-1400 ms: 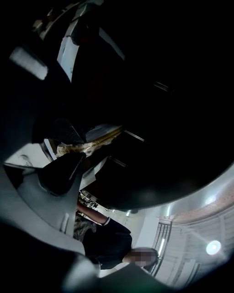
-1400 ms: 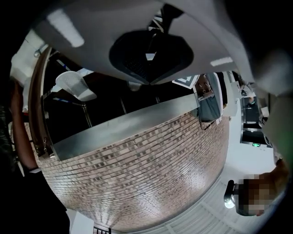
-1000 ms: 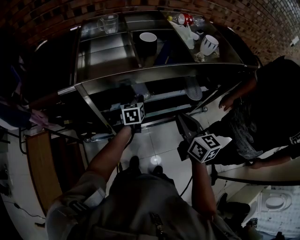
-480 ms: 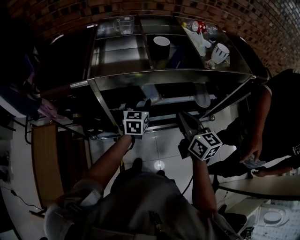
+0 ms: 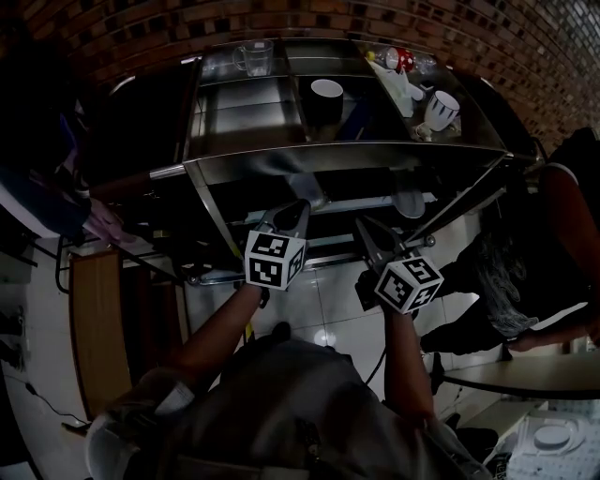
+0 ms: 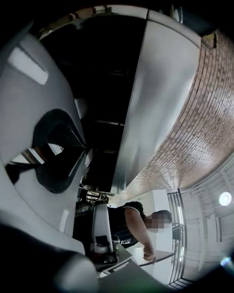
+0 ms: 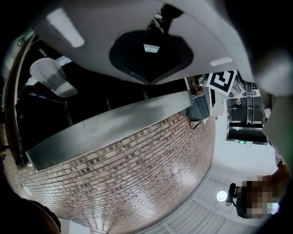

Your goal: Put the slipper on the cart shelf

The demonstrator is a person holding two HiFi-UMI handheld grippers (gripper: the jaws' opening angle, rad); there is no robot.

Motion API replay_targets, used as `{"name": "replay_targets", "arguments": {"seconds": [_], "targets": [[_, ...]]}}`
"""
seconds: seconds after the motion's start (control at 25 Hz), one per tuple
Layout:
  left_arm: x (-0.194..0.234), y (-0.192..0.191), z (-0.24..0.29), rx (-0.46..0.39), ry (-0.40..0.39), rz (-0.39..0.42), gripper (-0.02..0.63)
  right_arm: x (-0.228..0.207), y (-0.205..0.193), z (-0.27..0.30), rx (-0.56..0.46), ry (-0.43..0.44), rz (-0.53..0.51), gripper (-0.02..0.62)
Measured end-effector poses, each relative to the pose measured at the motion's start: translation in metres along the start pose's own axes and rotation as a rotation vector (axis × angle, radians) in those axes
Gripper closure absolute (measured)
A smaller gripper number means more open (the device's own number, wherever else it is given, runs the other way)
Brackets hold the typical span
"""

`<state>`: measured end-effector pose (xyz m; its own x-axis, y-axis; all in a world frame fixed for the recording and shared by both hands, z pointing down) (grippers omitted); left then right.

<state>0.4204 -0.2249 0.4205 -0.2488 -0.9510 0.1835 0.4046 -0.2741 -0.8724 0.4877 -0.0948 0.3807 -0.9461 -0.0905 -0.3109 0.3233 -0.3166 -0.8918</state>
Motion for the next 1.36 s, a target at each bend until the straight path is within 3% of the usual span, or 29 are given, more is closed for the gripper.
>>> {"name": "replay_targets", "arguments": {"seconds": [0.4, 1.36], "targets": [[-0.01, 0.002, -0.005, 0.007, -0.069, 0.004, 0.598, 0.004, 0.001, 0.004, 0.011, -0.013, -0.029, 0.595], [-0.014, -0.003, -0.005, 0.031, -0.111, -0.006, 0.598, 0.005, 0.003, 0.006, 0.012, -0.013, -0.043, 0.595]]}}
Point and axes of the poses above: the fingertips, and each gripper's own axes: z forward along the fingers, x to its left, y out of its top, the point moved 4 cm from there along -z, backward along the fingers, and after that the axes turned 15 degrees about x, right-handed, at the moved point
